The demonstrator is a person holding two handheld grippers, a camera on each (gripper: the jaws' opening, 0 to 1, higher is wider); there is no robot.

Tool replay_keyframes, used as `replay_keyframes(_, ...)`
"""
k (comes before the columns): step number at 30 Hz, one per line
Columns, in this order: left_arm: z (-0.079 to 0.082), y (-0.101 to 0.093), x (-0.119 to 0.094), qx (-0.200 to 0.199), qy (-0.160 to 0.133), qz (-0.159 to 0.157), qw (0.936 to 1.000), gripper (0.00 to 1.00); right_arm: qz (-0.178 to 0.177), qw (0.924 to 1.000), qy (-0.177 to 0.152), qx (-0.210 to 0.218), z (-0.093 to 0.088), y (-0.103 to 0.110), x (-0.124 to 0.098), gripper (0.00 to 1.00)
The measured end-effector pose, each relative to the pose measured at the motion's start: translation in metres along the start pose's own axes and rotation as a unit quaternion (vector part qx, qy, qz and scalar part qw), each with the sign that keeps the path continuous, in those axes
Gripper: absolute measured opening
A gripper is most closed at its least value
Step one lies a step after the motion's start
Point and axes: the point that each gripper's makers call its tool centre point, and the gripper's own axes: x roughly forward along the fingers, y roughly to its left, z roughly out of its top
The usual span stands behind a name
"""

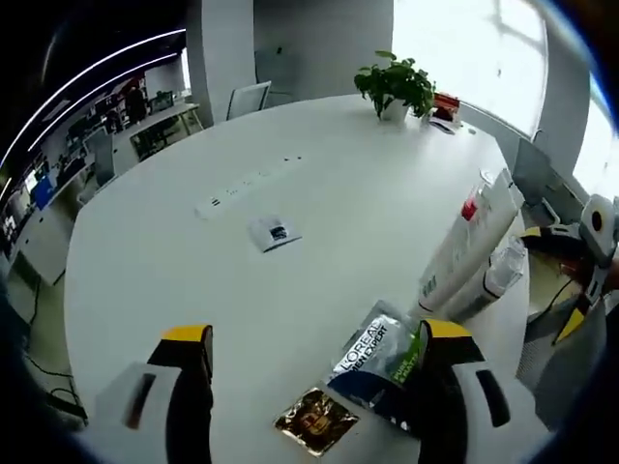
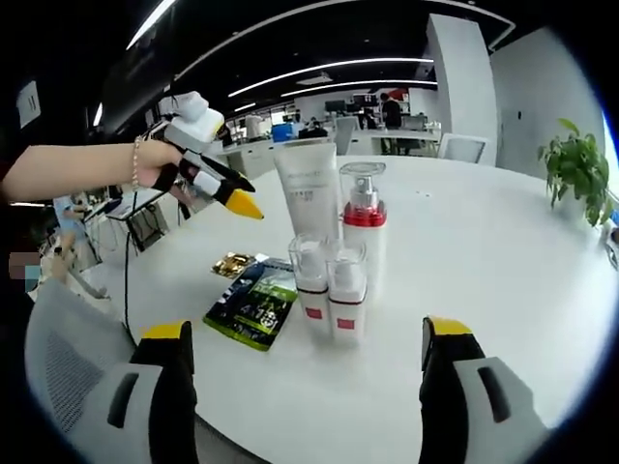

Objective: Arrange the skincare products in the storage area until every visible bottle or jar stands upright without overlapping.

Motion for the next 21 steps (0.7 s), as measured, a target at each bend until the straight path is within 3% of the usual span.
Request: replay_keyframes(21, 0.016, 0.024, 0.039, 0.015, 0.035, -0.014, 0.9992, 0.85, 0.002, 0.9999, 0.017, -0.002, -0.008, 0.0, 0.003, 0.99)
